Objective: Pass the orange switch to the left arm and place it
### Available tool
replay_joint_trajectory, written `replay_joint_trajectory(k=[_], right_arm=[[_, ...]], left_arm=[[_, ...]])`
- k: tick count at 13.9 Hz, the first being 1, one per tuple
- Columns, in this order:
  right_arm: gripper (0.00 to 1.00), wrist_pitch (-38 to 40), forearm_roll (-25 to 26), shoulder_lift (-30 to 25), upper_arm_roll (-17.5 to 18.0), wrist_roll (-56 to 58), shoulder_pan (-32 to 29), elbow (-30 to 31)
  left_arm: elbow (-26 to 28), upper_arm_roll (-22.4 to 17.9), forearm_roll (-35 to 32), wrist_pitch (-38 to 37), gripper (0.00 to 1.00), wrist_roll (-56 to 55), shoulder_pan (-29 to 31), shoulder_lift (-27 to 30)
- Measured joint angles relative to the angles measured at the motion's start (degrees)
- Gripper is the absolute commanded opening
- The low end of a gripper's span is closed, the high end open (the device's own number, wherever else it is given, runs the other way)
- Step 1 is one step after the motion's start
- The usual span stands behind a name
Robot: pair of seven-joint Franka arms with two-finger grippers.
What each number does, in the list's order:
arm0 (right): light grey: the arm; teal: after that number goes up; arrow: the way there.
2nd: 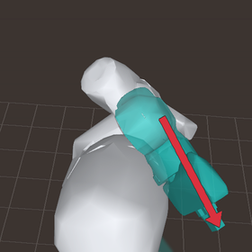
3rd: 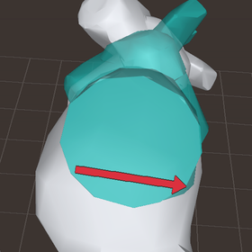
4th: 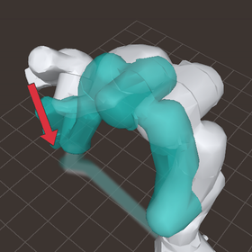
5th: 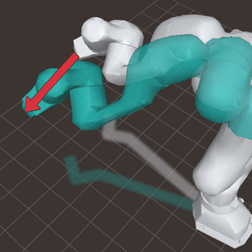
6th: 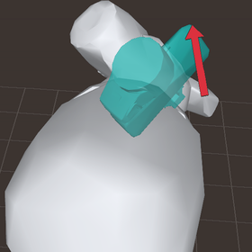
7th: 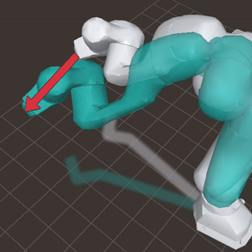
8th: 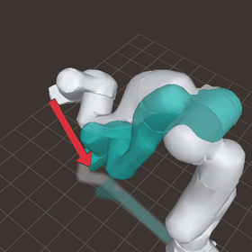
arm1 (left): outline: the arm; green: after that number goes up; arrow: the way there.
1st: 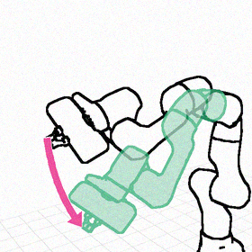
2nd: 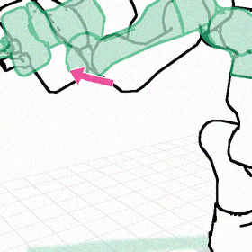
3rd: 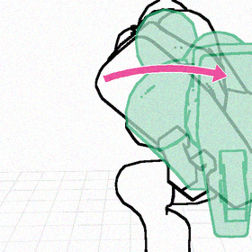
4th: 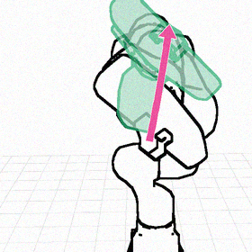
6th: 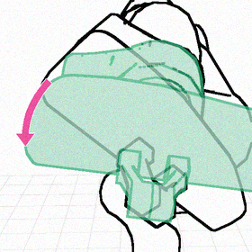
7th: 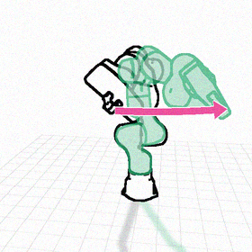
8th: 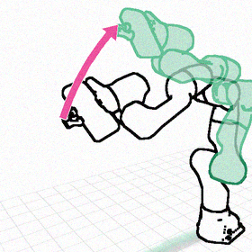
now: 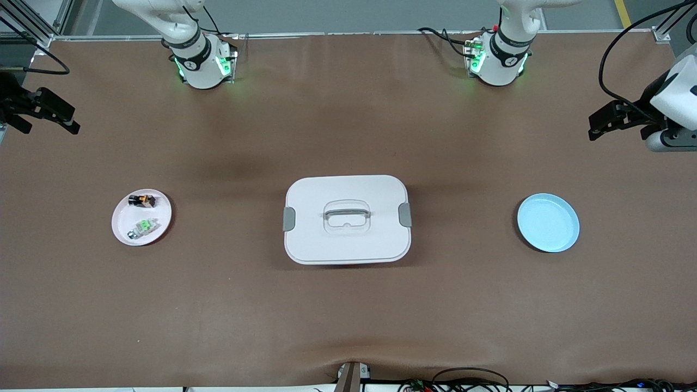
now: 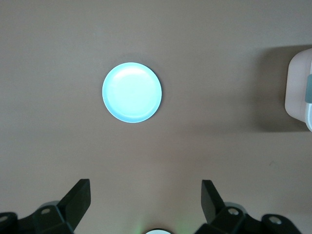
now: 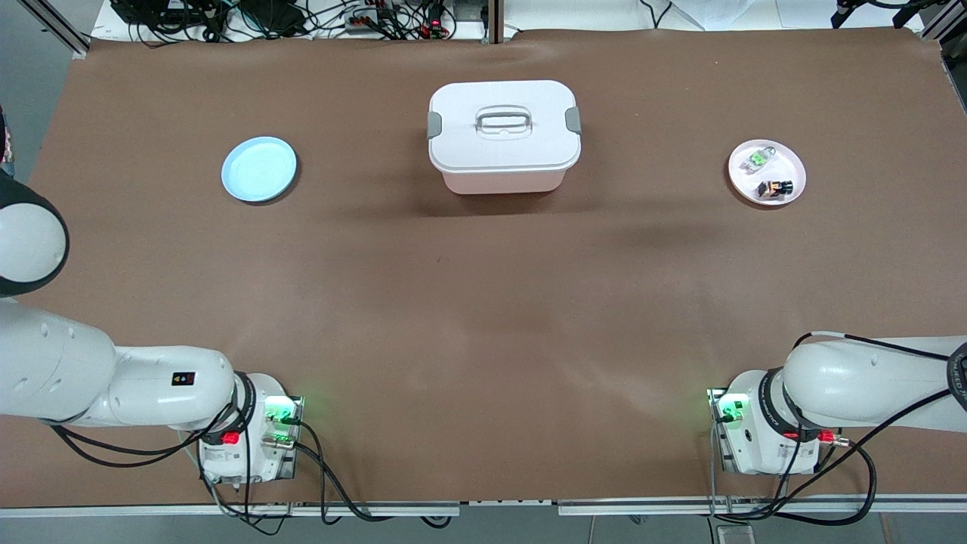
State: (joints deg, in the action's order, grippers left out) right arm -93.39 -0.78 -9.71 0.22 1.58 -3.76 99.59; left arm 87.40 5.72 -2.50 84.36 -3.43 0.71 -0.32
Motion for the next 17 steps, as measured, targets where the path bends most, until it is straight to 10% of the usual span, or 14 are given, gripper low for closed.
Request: replay_joint_trajectory(k=[17], right_arm=[[1.00,0.09,0.02,2.32,-0.06,0.03,-0.04,-1.54]], left_arm=[[-0.02,-0.43,0.00,0.00,1.00,3.87,1.90,-0.07]])
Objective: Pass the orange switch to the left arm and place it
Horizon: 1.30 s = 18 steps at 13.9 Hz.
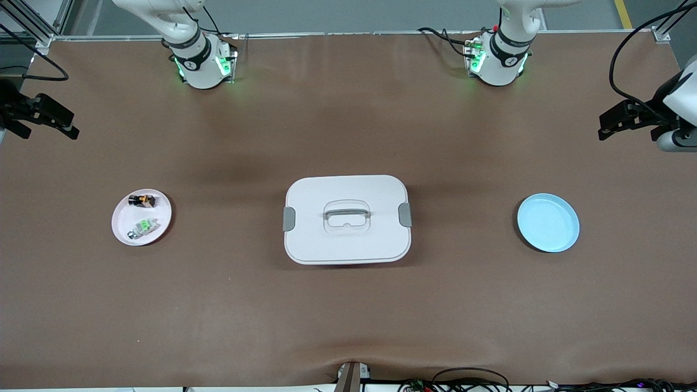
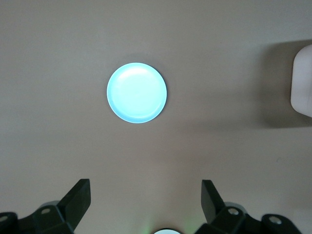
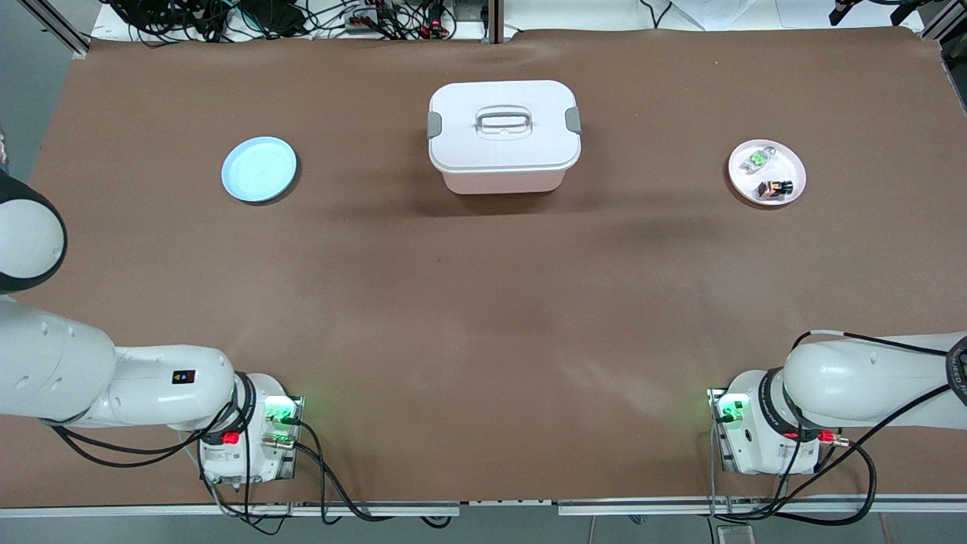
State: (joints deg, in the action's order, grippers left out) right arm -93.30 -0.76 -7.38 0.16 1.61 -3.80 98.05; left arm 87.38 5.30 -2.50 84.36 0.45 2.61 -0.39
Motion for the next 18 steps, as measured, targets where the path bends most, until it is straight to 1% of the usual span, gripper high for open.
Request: replay_joint_trajectory(k=[4,7,9,10,12,13,18], right_arm=[[1.00,0.44,0.00,2.90,-0.02,0.00,-0.02,0.03],[1.00,1.31,0.42,7.05,-0.05,0.01,-0.16,0.23],[1.00,1.10,2.25,9.99,-0.13,0.01,-0.43,0.59],[1.00,0.55,4.10,11.14,-0.14,0.01,-0.49,0.90],[1.00,-3.27,7.30,12.74,-0.15,0.01,-0.61,2.95],[1.00,-6.50,7.94,13.17,-0.16,0.01,-0.91,4.92],[1.00,-24.32,8.43,13.93,-0.24,0.01,-4.52,18.35]], left_arm=[[0.00,0.02,0.00,0.00,1.00,0.00,0.07,-0.02],[-0.01,0.03,0.00,0.00,1.00,0.00,0.06,-0.02],[-0.02,0.03,0.00,0.00,1.00,0.00,0.06,-0.02],[-0.04,0.03,0.00,0.00,1.00,0.00,0.06,-0.02],[-0.05,0.03,0.00,0.00,1.00,0.00,0.06,-0.02],[-0.05,0.03,0.00,0.00,1.00,0.00,0.06,-0.02],[-0.17,0.03,0.00,-0.06,1.00,0.00,0.10,-0.02]])
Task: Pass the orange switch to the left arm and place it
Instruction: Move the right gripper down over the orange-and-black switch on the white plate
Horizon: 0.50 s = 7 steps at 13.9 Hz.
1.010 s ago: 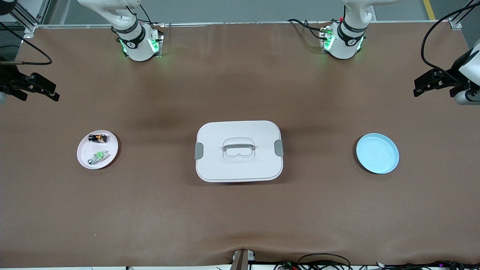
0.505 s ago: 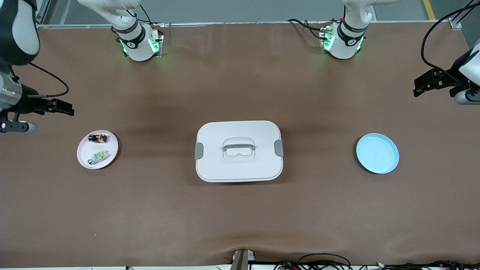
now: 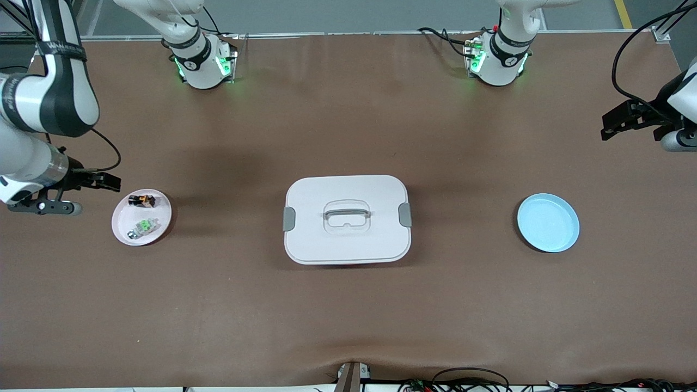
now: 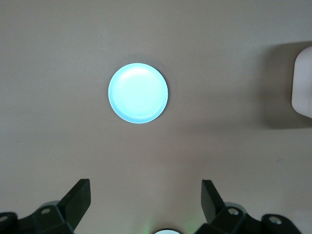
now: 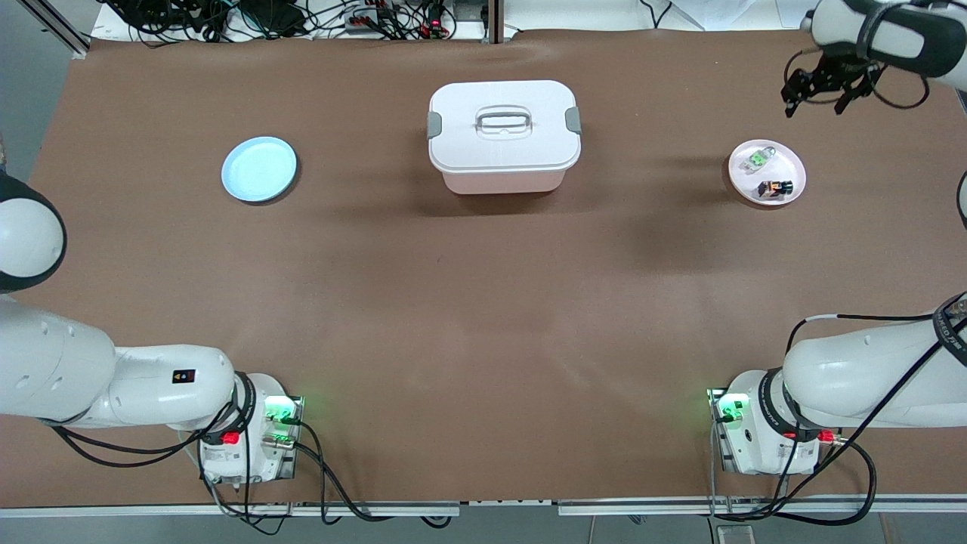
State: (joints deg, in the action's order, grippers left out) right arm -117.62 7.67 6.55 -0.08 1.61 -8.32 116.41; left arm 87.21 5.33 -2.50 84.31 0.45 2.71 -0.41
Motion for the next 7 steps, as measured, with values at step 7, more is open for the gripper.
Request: replay_joint_trajectory(k=[7], right_arm=[[1.00,-14.37,0.03,1.90,-0.03,0.00,-2.05,11.91]], left_arm=[[-0.18,0.00,0.00,-0.13,1.00,0.00,0.01,0.02]])
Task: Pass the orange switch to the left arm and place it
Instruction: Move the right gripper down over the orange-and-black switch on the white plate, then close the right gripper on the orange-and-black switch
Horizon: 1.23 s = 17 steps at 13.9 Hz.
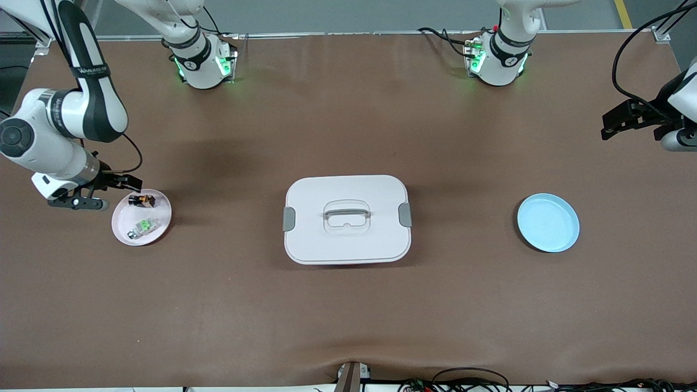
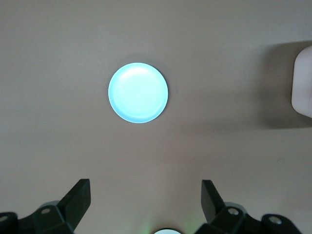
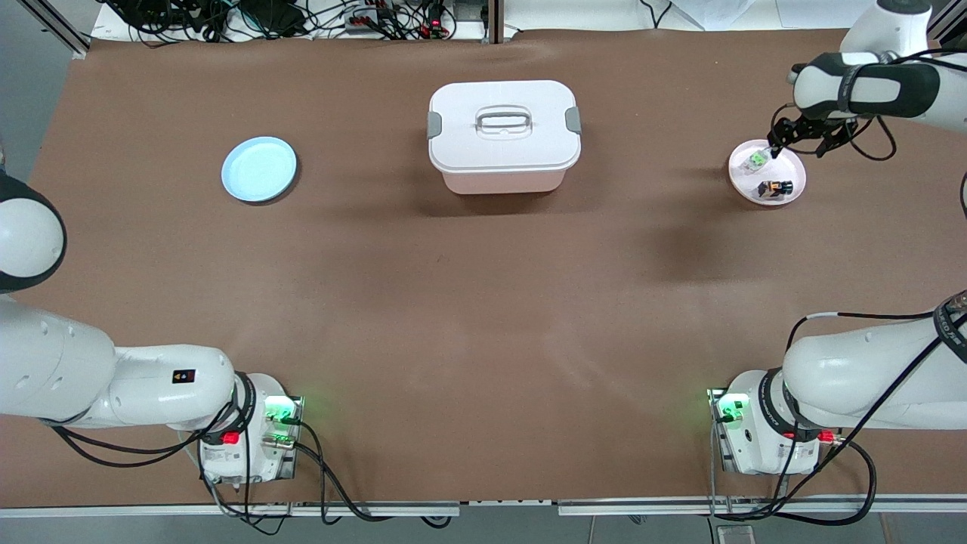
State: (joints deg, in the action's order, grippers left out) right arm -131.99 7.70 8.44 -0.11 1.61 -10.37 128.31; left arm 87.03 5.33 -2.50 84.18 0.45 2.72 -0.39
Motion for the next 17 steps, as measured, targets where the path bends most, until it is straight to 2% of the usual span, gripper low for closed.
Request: replay_joint_trajectory(k=[7,17], right_arm=[[1.00,-6.81,0.10,8.20,-0.15,0.00,-2.04,0.17],[1.00,-11.42,0.20,12.94,-0.28,0.00,-2.35,-0.06]], left_arm=[[-0.16,-0.01,0.00,-0.50,1.00,0.00,0.67,0.21],[-0.28,-0.02,0.00,-1.68,1.00,0.00,0.68,0.65]])
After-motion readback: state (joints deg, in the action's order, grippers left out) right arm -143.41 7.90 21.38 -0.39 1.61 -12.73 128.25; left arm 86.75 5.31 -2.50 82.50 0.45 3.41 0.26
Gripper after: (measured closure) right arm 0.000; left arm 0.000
